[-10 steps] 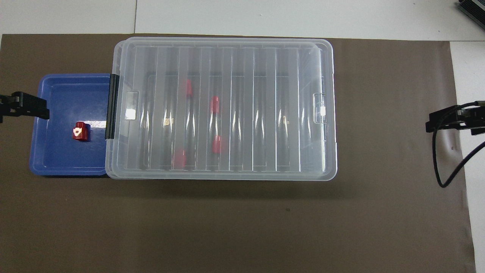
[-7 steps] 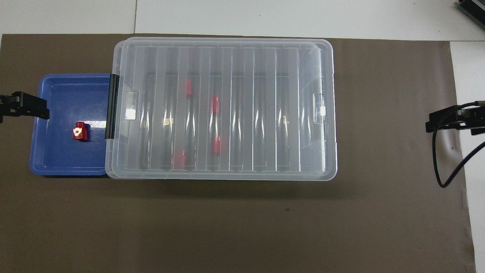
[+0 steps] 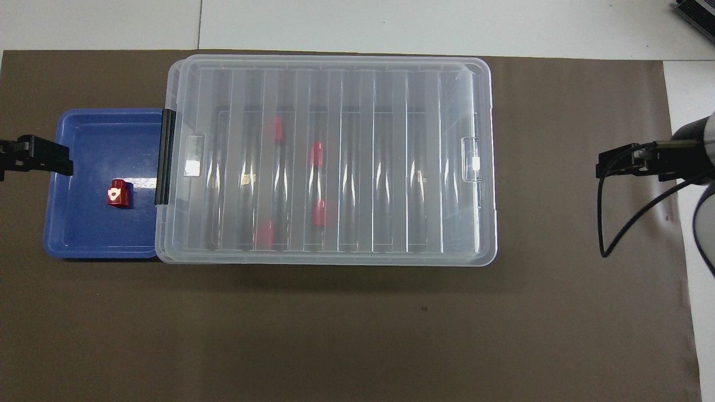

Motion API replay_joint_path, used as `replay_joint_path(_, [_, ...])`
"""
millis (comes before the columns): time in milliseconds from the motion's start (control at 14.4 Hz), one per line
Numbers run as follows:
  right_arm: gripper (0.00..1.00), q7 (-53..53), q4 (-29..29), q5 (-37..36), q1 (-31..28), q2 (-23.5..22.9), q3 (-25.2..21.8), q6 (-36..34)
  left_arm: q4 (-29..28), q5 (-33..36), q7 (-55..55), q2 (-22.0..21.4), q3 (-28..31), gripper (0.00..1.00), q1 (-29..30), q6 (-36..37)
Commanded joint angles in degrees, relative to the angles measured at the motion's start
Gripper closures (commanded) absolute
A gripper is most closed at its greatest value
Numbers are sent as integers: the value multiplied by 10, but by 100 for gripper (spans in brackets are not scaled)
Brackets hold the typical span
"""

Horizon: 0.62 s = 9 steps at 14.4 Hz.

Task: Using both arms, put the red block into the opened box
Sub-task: 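Reach the right gripper to the edge of the clear lid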

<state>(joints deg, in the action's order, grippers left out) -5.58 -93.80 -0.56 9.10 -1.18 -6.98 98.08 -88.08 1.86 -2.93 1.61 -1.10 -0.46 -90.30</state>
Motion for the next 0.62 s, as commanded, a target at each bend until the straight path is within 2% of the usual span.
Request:
replay_joint_path(0, [0,-32,-14,6,33,-35,5,76,-25,-5,-7,-19,9,0,-7,-17])
replay_joint_path(208, [0,-55,-12,20,65,-93,7,152,-30,-4,0,-19,9,0,-10,-40])
replay_joint_path(416, [0,-61,-12,36,79,-133,7,199,-184,-4,14,-68,12,0,15,-180])
replay_joint_path(555, [0,-58,-16,32,77,-138,7,203,-220,-4,36,-56,13,0,22,-238])
